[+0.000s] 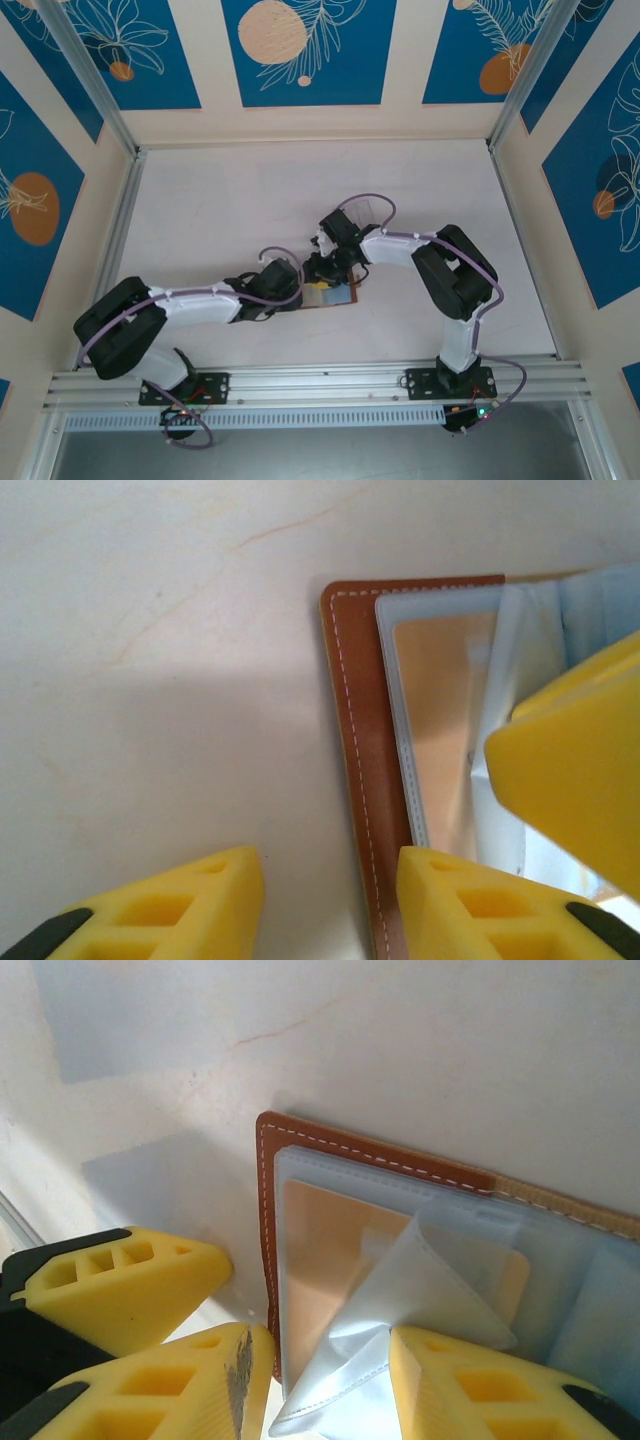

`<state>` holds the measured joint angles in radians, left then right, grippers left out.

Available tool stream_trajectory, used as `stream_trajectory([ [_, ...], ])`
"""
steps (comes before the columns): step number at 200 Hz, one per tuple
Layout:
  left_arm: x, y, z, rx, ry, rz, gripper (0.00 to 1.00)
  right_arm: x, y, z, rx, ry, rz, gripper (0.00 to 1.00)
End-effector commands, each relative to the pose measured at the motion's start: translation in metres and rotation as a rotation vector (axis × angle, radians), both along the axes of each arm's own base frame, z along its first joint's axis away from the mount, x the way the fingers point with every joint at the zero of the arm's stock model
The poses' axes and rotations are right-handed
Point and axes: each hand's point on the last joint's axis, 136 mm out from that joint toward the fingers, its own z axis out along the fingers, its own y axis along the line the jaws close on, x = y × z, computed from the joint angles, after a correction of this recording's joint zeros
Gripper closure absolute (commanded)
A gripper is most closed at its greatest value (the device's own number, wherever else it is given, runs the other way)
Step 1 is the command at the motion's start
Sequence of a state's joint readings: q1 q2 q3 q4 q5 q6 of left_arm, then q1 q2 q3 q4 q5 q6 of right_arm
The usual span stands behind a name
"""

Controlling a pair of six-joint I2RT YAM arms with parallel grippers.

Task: Put the credit cards into the card holder
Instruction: Flip over the card slot in the card holder.

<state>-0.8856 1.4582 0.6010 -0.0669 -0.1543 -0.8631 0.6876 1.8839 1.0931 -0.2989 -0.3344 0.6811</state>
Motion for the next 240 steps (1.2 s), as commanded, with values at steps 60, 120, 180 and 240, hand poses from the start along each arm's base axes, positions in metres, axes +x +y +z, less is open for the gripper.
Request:
stream_trajectory([
  [60, -0.018, -0.012, 0.02, -0.009, -0.122, -0.164, 0.51, -0.011, -0.006, -0.023, -0.048, 0.088, 0.004, 0.57],
  [120, -0.013, -0.021, 0.005, 0.052, -0.093, -0.194, 0.5, -0.01, -0.005, -0.015, -0.04, 0.077, 0.009, 0.57],
  [180, -0.009, -0.01, -0.011, 0.121, -0.081, -0.155, 0.55, -0.005, -0.004, 0.007, -0.043, 0.004, 0.047, 0.56],
  [240, -0.015, -0.005, -0.025, 0.14, -0.049, -0.15, 0.56, 0.029, 0.009, 0.085, 0.051, -0.176, 0.096, 0.52],
])
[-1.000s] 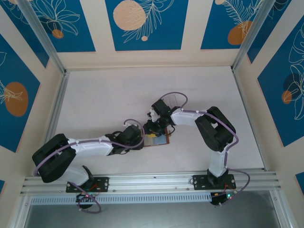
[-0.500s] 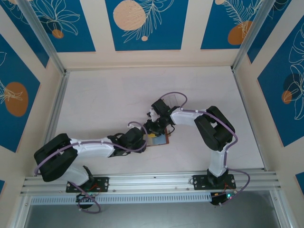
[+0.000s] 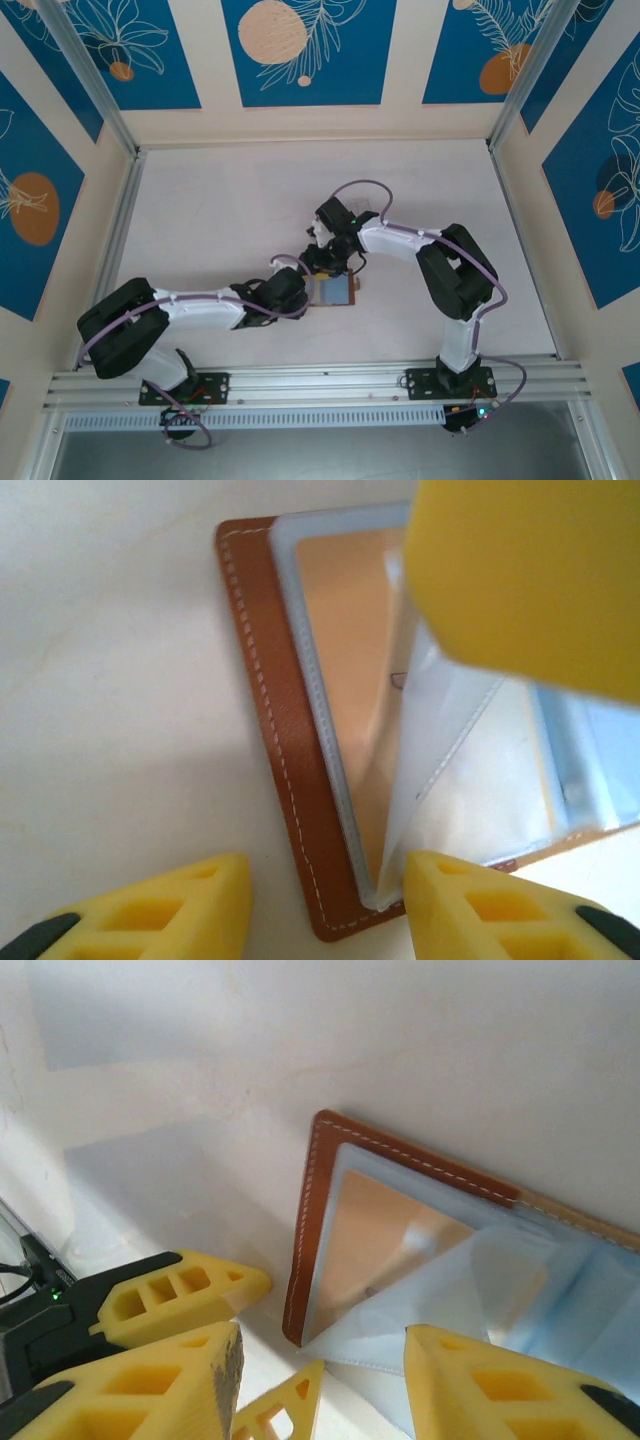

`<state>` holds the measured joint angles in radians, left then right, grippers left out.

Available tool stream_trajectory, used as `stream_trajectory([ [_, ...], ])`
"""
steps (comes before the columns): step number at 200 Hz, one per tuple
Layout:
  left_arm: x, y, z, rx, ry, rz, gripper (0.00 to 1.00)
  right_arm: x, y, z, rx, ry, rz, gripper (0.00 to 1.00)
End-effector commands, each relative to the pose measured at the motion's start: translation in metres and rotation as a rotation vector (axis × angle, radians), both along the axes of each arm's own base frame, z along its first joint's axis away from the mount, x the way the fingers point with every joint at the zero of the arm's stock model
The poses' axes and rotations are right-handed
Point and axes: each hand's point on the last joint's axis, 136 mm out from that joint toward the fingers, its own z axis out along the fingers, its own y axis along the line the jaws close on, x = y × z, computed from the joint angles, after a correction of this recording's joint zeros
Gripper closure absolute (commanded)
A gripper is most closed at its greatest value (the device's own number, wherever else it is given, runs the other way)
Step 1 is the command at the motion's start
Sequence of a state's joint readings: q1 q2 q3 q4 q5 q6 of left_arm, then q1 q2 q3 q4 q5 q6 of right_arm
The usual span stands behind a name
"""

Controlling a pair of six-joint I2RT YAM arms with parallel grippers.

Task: Put the credit cards into the card holder
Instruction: Flip over the card slot in the card holder.

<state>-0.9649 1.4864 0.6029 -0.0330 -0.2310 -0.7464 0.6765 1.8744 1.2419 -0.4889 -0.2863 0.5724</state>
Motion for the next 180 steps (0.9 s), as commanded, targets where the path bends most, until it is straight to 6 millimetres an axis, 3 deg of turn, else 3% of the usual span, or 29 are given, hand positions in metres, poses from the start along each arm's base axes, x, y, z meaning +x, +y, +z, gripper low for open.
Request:
stream_trajectory([
  [1, -0.008, 0.008, -0.024, 0.058, 0.042, -0.01, 0.56, 0.013, 0.01, 0.056, 0.098, -0.104, 0.045, 0.52],
  [20, -0.008, 0.007, -0.025, 0.057, 0.046, -0.008, 0.56, 0.016, 0.005, 0.064, 0.095, -0.128, 0.029, 0.52],
  [43, -0.007, 0.005, -0.024, 0.054, 0.043, -0.009, 0.56, 0.013, -0.013, 0.059, 0.055, -0.141, -0.024, 0.52],
  [75, -0.007, 0.001, -0.02, 0.045, 0.044, -0.023, 0.57, 0.0, -0.041, 0.036, -0.05, -0.125, -0.088, 0.58],
  [103, -0.005, -0.003, -0.007, 0.019, 0.024, -0.024, 0.57, -0.013, -0.047, 0.02, -0.075, -0.09, -0.102, 0.7],
  [140, 0.0, -0.005, 0.025, -0.05, -0.024, -0.003, 0.54, -0.028, -0.059, -0.018, -0.179, -0.034, -0.124, 0.86],
  [180, 0.011, -0.009, 0.045, -0.118, -0.02, 0.013, 0.47, -0.025, -0.069, -0.045, -0.279, -0.034, -0.11, 0.91],
])
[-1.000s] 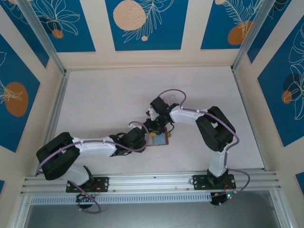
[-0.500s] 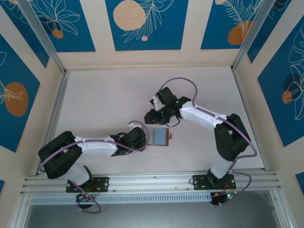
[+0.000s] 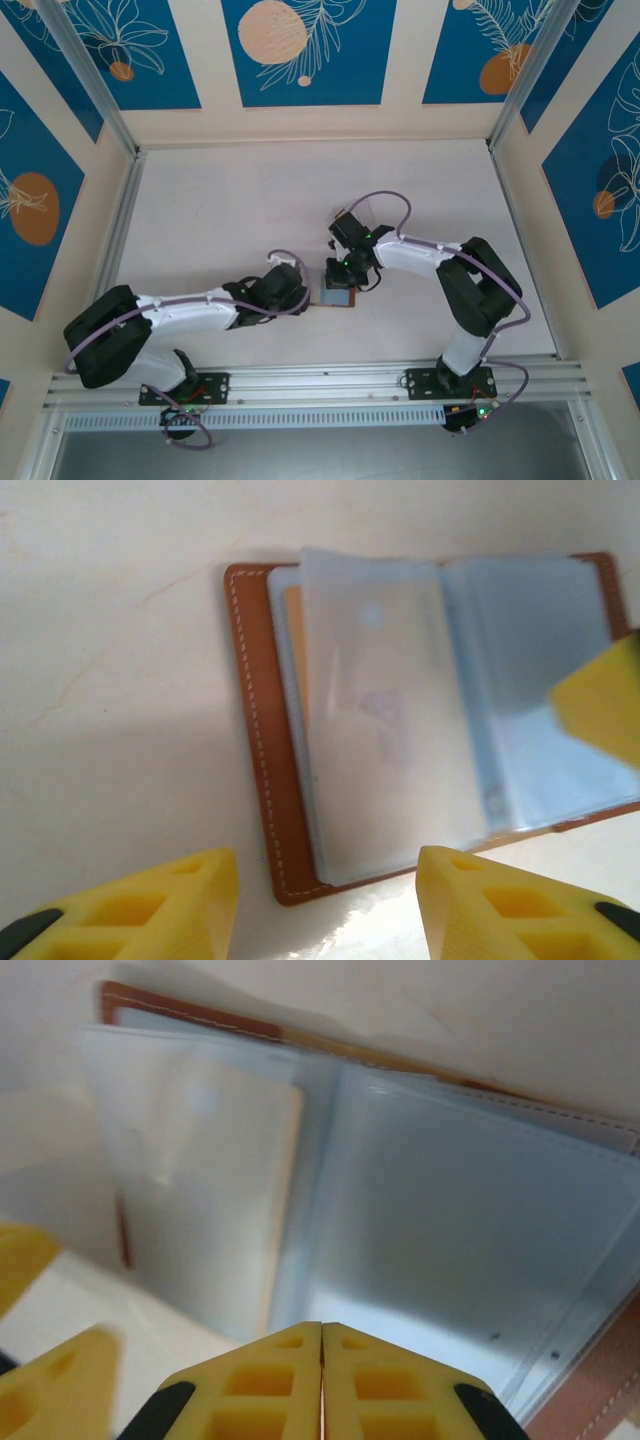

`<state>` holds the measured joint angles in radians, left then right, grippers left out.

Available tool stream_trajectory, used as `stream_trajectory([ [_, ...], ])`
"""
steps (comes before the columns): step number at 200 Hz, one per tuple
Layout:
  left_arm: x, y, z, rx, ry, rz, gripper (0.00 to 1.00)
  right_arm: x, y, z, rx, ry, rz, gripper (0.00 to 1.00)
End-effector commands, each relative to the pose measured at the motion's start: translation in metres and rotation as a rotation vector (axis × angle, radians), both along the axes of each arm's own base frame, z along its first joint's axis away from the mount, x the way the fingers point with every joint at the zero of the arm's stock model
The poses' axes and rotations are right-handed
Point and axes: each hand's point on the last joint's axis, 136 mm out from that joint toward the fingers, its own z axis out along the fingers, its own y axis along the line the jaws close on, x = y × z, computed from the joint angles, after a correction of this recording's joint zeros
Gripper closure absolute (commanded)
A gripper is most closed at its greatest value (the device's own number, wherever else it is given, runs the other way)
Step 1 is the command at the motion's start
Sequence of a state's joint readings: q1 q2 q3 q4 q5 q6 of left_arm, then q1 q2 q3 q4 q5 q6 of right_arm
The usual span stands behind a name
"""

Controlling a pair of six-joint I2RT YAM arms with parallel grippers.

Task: Put the credit cards into the card holder
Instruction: Flip over the card slot in the card holder.

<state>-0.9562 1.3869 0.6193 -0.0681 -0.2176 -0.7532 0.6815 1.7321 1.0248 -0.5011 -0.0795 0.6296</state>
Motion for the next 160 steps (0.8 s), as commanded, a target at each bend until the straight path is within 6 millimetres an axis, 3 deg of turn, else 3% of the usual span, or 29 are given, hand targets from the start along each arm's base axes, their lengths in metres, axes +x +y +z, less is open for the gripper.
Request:
stream_trajectory([
  [1, 0.007, -0.004, 0.014, -0.044, 0.016, 0.005, 0.47, 0.002, -0.009, -0.016, -0.071, -0.004, 0.0, 0.91],
  [74, 0.041, -0.014, -0.008, 0.036, 0.052, -0.007, 0.54, 0.011, -0.026, -0.025, -0.169, -0.056, 0.086, 0.91],
  [132, 0.039, -0.007, -0.035, 0.104, 0.091, 0.001, 0.6, 0.03, -0.027, 0.001, -0.124, -0.126, 0.118, 0.88],
  [160, 0.034, -0.004, -0.045, 0.104, 0.112, 0.006, 0.62, 0.045, -0.021, 0.031, -0.034, -0.178, 0.102, 0.85],
])
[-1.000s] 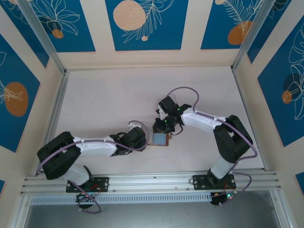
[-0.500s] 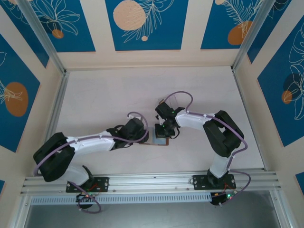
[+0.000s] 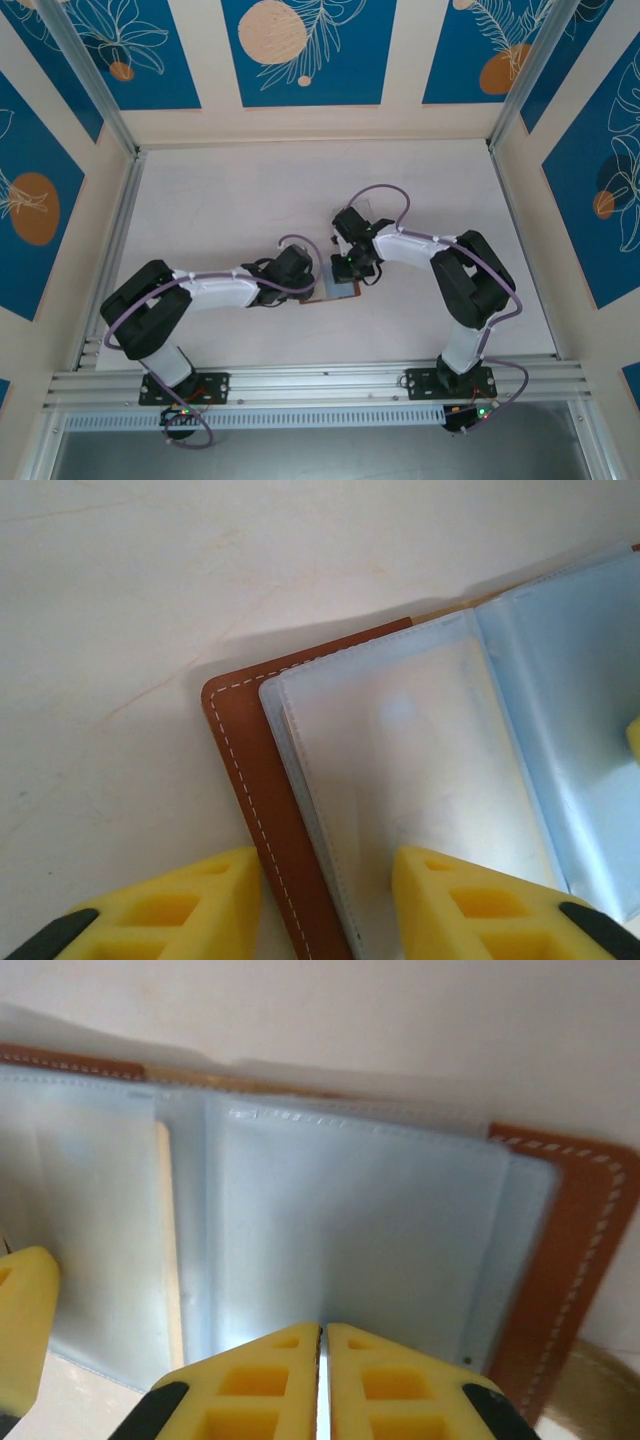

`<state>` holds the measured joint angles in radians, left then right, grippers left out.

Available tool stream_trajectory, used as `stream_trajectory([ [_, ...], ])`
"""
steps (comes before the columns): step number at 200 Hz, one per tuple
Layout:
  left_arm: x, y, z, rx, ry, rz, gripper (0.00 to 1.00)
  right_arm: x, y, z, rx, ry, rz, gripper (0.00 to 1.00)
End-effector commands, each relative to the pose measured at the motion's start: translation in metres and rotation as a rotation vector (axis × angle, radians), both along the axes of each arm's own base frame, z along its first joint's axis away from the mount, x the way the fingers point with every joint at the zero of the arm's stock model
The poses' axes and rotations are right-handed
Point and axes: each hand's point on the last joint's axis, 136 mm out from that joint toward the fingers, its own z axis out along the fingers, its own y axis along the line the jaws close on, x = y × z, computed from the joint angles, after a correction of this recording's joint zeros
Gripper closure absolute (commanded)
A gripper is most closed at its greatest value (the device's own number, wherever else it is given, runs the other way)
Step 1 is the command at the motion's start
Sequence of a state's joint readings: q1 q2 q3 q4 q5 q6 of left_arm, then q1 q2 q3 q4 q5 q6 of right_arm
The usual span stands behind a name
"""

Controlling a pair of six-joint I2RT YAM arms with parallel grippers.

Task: Put the credit cards into the card holder
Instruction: Flip over the card slot in the card holder.

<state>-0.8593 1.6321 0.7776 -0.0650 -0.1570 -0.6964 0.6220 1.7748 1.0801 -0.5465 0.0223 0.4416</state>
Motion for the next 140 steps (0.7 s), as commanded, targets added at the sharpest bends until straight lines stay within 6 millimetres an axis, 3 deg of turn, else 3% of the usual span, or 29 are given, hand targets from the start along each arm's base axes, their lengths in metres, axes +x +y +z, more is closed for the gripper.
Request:
stream_trajectory([
  [1, -0.006, 0.008, -0.018, 0.04, 0.042, -0.01, 0.62, 0.015, 0.004, 0.039, 0.075, -0.073, 0.02, 0.85],
  [26, -0.01, 0.009, -0.023, 0.035, 0.057, -0.004, 0.64, 0.045, -0.008, 0.074, 0.085, -0.171, -0.048, 0.73],
  [49, -0.014, 0.009, -0.026, 0.025, 0.068, -0.002, 0.66, 0.085, -0.041, 0.094, -0.029, -0.247, -0.175, 0.74],
  [68, -0.016, 0.007, -0.027, 0.019, 0.072, -0.001, 0.66, 0.113, -0.057, 0.105, -0.104, -0.297, -0.223, 0.75],
  [100, -0.018, 0.002, -0.028, 0.01, 0.076, 0.002, 0.67, 0.144, -0.058, 0.101, -0.162, -0.303, -0.207, 0.75],
  [140, -0.017, -0.001, -0.028, 0.007, 0.082, 0.003, 0.68, 0.16, -0.045, 0.087, -0.165, -0.264, -0.16, 0.75],
])
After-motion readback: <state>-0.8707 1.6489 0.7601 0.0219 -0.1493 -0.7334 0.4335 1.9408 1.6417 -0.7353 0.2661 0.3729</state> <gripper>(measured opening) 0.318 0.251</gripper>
